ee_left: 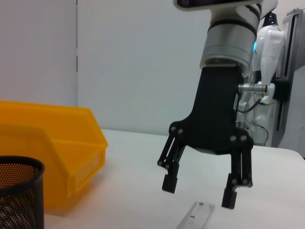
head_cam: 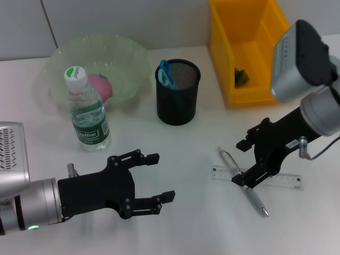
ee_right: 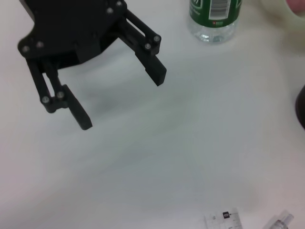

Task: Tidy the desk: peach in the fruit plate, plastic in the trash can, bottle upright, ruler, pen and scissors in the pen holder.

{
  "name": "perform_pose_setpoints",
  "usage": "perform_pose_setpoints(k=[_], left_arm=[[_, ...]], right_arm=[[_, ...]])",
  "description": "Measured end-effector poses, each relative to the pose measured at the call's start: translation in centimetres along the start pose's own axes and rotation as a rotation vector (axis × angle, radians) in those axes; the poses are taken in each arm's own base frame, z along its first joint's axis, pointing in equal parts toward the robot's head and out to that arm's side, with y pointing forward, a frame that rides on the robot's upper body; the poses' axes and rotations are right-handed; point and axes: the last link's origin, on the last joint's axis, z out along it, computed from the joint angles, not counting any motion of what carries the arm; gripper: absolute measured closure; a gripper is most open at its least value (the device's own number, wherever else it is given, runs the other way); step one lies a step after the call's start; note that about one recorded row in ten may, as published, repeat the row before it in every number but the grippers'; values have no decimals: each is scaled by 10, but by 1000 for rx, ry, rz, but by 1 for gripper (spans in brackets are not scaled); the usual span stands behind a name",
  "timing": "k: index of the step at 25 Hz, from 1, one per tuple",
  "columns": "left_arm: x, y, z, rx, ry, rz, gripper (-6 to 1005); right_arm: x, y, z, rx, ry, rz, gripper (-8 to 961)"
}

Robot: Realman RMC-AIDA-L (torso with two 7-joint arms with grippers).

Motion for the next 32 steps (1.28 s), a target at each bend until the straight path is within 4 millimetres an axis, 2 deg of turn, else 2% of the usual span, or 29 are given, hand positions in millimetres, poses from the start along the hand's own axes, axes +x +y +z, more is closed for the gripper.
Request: perform_pose_setpoints(k=[11, 32], left_arm=[[-1, 1, -1, 3, -3, -3, 150], [-1, 1, 0, 1, -2, -1, 150]], right_arm=[[-8, -3, 32, 43, 36, -59, 121], [-14, -12, 56, -3, 52, -32, 129]])
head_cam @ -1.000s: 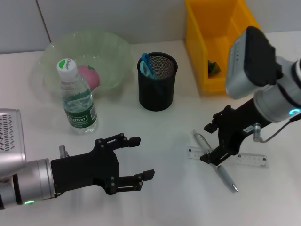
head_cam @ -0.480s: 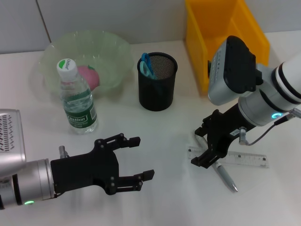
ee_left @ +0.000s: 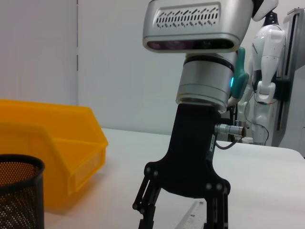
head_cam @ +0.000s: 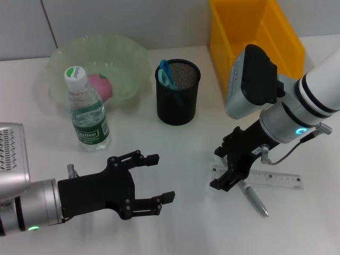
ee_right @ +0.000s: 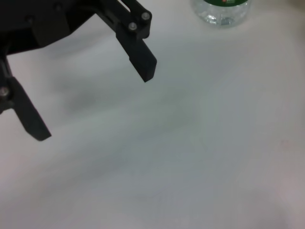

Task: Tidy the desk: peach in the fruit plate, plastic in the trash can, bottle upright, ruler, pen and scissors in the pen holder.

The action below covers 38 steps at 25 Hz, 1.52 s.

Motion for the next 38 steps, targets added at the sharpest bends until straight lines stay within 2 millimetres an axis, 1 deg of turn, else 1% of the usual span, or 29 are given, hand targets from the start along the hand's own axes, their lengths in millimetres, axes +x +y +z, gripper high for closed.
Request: perform_pose_setpoints(k=[12, 27, 34, 38], left_arm=[[0, 1, 1, -1, 3, 2, 150], [1, 0, 3, -4, 4, 4, 150], [2, 0, 3, -5, 4, 3, 150], [2, 0, 4, -6, 4, 3, 150]], right_arm=[[3, -1, 9, -9, 13, 13, 137], [3, -1, 13, -20, 22, 18, 147], [3, -3, 13, -13, 26, 19, 344], [3, -3, 13, -12, 27, 21, 481]])
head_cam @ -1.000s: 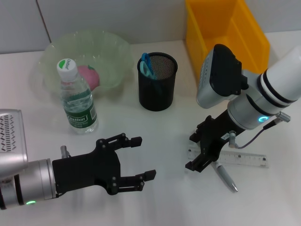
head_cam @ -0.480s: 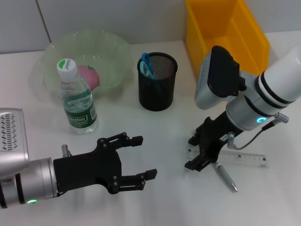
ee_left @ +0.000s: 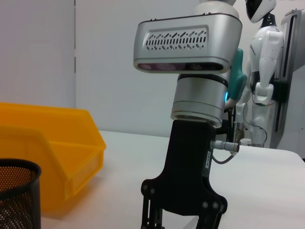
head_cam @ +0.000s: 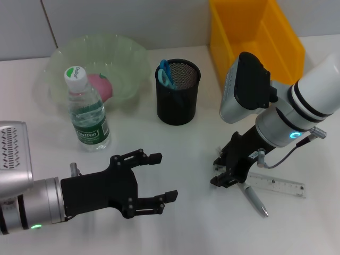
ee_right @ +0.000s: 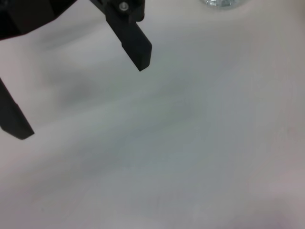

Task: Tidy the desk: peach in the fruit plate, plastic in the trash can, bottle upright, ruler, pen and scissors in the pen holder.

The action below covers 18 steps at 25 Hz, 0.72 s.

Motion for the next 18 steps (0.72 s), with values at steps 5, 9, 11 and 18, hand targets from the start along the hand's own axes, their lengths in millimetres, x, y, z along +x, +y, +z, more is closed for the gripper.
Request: perform_pose_setpoints(k=[5, 9, 11, 18], left_arm=[[0, 0, 0, -1, 1, 0, 150], [2, 0, 0, -3, 4, 5, 150], [2, 0, 1, -3, 4, 6, 150], [2, 0, 1, -3, 5, 6, 150]], right_arm=[[-1, 0, -1, 3, -1, 2, 528], [-1, 0, -2, -1, -1, 6, 541], [-1, 0, -3, 0, -2, 7, 548], [-3, -1, -8, 16, -14, 17, 564]])
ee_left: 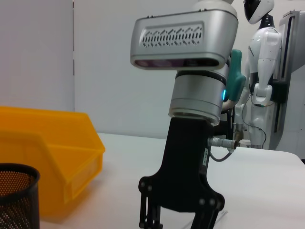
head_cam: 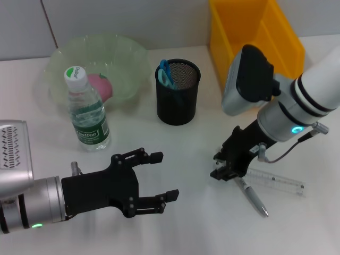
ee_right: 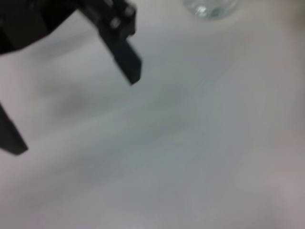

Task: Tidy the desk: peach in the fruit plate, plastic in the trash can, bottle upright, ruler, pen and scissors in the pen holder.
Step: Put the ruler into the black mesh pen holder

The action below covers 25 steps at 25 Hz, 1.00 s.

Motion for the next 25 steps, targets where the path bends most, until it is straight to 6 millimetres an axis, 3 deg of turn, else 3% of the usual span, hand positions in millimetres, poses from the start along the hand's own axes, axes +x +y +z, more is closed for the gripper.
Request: perform_pose_setpoints(k=[9, 11, 13, 16, 17, 20, 21, 25], left_arm=[[-1, 1, -1, 2, 0, -3, 150], [-1, 1, -1, 2, 1, -3, 150], [-1, 1, -1, 1, 1, -3, 150], [-1, 1, -1, 1, 1, -1, 150], [-1, 1, -1, 1, 1, -1, 150], [0, 1, 0, -1, 2, 2, 150], [0, 1, 0, -1, 3, 4, 150], [0, 1, 1, -1, 3, 5, 150]], right_arm=[[-9, -1, -35, 67, -69, 11, 564], [-15, 0, -54, 114, -106, 3, 564], [-17, 2, -61, 128, -118, -1, 564], [-25, 9, -96, 233, -202, -12, 564], [-25, 9, -96, 233, -202, -12, 564], [-30, 16, -123, 324, -309, -24, 565], [-35, 20, -140, 377, -430, -25, 565], [-39, 23, -159, 433, -607, -29, 565]])
